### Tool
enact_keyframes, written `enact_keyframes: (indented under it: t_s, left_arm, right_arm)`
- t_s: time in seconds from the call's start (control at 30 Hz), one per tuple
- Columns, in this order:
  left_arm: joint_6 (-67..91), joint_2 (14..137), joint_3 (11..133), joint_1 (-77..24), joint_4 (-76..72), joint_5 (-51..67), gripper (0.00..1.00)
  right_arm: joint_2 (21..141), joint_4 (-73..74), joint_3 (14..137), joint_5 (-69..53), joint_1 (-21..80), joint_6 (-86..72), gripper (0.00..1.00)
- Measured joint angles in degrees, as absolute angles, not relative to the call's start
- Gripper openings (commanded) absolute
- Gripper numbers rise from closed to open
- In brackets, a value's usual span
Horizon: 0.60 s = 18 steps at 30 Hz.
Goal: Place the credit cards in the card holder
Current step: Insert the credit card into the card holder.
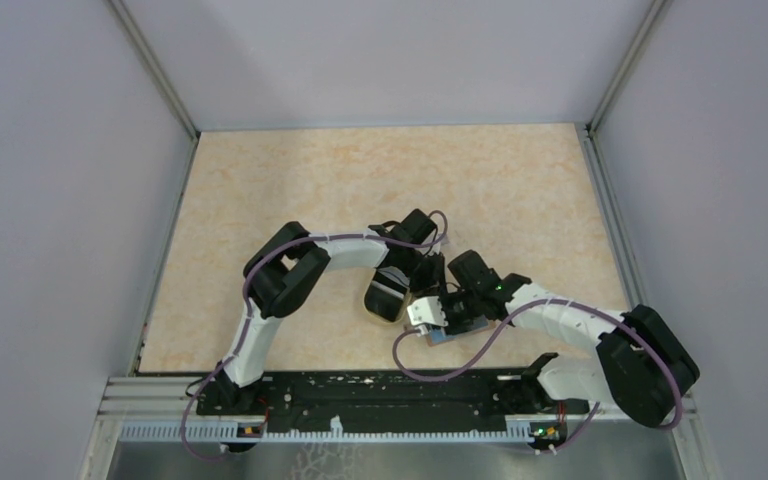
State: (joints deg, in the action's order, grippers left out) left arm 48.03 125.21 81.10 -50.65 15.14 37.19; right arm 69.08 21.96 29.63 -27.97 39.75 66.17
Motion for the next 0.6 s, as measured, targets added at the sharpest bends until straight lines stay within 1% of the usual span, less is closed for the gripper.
enact_keyframes:
  t_s: [0.4,0.6]
  left_arm:
    - [47.70,125.27,81.32,-50.81,14.94,36.77,0.25]
    - [47.59,125.27,81.69,-50.87,15.18,36.64,0.33]
  right_arm:
    - [70.96,24.18,31.92,-23.49,40.03,66.00,0.04]
    - [71.00,25.52,32.12,-21.89,40.03,66.06,0.03]
